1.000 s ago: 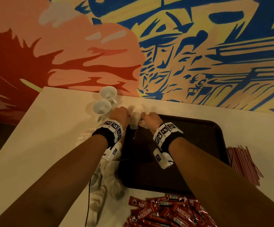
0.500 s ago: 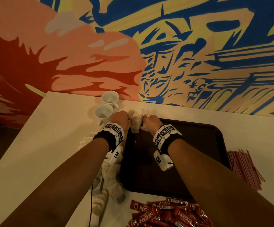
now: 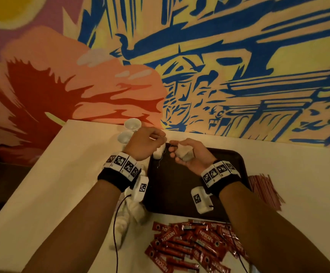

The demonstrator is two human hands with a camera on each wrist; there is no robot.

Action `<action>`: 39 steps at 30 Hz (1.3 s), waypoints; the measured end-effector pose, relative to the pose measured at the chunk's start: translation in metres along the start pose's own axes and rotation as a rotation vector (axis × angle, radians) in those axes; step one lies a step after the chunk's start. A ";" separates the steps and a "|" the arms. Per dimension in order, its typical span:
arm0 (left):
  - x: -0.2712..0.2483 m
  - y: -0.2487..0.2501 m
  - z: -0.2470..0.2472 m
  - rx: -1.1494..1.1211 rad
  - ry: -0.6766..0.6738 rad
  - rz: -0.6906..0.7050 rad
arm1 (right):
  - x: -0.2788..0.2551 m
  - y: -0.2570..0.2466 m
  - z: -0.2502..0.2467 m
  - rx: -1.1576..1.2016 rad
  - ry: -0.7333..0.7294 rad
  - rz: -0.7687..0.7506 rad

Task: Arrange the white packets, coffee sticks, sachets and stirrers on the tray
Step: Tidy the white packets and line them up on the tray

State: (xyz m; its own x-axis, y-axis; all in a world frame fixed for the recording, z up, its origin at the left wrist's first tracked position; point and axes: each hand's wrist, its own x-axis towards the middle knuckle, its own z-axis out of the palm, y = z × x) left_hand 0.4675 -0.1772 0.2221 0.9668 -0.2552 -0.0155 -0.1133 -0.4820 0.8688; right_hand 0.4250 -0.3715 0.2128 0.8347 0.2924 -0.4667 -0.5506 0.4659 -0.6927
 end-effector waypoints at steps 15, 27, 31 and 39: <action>-0.175 0.046 0.035 -0.099 0.007 0.097 | -0.138 0.056 0.023 -0.404 0.052 -0.160; -0.221 0.052 0.041 -0.510 -0.073 -0.056 | -0.163 0.088 0.022 -0.458 0.106 -0.363; -0.222 0.056 0.037 -0.514 -0.134 -0.087 | -0.167 0.084 0.023 -0.481 0.122 -0.368; -0.228 0.057 0.029 -0.463 -0.096 0.007 | -0.171 0.079 0.013 -0.300 0.242 -0.322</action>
State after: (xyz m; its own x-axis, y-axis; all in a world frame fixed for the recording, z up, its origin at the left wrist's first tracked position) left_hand 0.2342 -0.1713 0.2607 0.9382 -0.3442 -0.0356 0.0154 -0.0613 0.9980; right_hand 0.2388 -0.3738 0.2453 0.9551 -0.0454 -0.2929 -0.2754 0.2299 -0.9334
